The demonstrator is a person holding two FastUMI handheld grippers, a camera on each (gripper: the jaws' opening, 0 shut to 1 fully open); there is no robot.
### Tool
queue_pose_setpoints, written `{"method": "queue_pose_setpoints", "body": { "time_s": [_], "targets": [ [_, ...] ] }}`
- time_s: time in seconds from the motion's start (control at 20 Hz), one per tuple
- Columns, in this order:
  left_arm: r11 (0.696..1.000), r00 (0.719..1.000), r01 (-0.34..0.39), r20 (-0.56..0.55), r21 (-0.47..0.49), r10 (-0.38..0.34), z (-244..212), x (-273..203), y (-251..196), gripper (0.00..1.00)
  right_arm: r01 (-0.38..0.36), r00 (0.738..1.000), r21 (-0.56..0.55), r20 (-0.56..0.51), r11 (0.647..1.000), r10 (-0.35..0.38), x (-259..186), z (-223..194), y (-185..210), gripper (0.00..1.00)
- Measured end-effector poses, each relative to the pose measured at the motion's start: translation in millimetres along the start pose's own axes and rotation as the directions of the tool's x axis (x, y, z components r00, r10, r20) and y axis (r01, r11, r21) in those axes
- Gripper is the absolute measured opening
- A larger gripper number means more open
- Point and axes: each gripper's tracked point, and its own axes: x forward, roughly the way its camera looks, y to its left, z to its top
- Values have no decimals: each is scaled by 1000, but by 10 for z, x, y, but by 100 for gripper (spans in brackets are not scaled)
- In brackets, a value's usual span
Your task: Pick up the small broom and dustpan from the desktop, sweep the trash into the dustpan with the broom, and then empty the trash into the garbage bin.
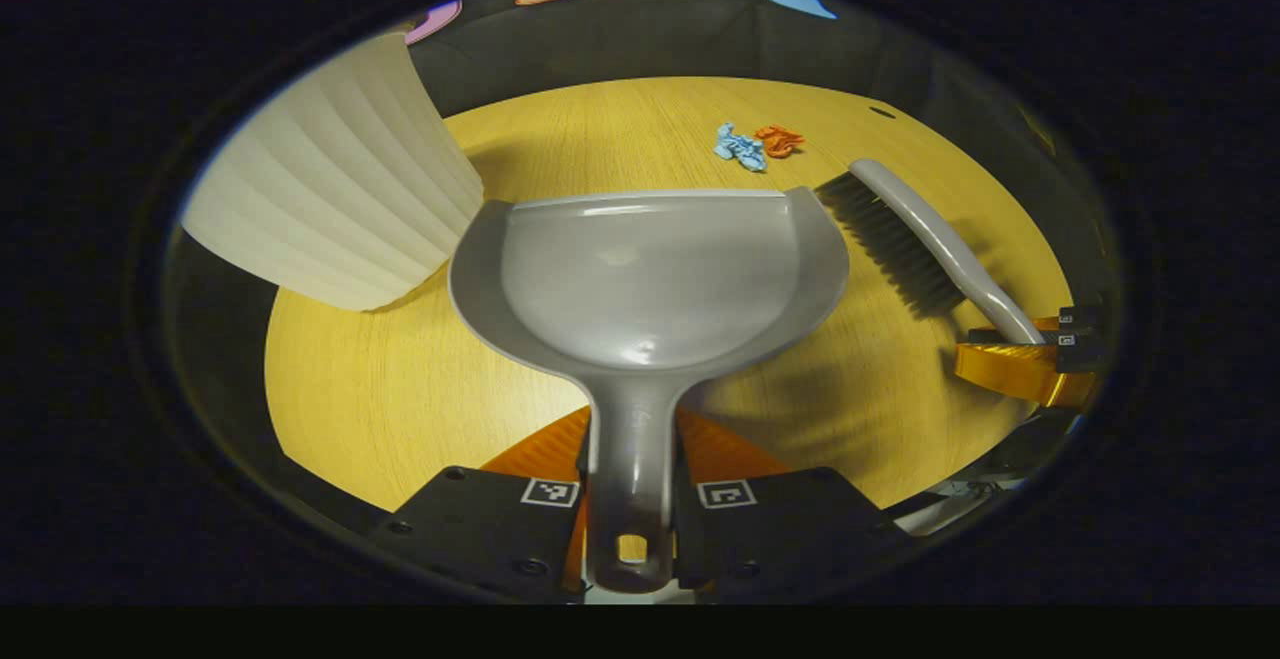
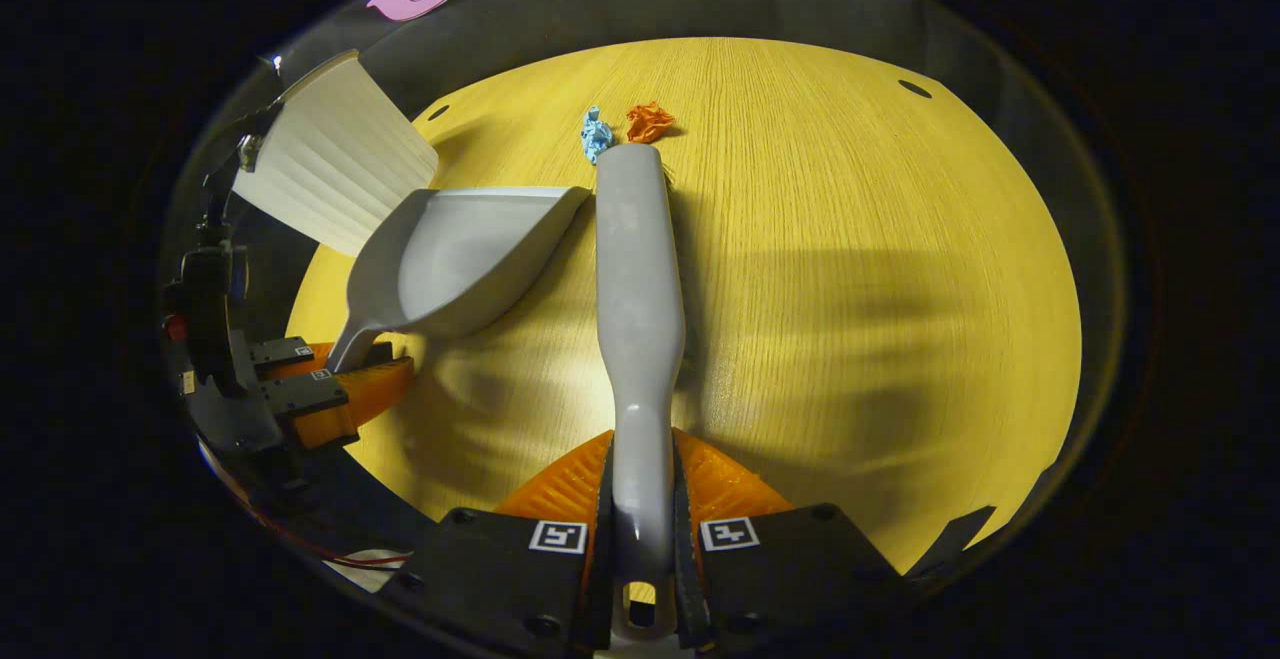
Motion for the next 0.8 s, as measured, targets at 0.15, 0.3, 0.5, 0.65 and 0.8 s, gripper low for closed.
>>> {"method": "queue_pose_setpoints", "body": {
  "time_s": [0.15,0.3,0.5,0.65,0.8],
  "targets": [
    [1000,997,10,80,-21,-8,140,-122,46,28,-1,998,9,70,1000,0,-122,126,-57,25],
    [1000,992,18,125,0,-18,266,-311,125,28,-7,992,15,129,1000,5,-310,299,-139,25],
    [994,983,96,152,42,-102,335,-431,105,28,33,979,-4,201,999,-32,-573,613,-370,25],
    [983,975,101,182,153,-128,436,-515,199,29,94,970,-25,227,995,-86,-604,964,-555,25],
    [951,977,48,183,307,-109,525,-417,319,30,131,964,-61,239,990,-113,-501,1357,-586,25]
  ]
}}
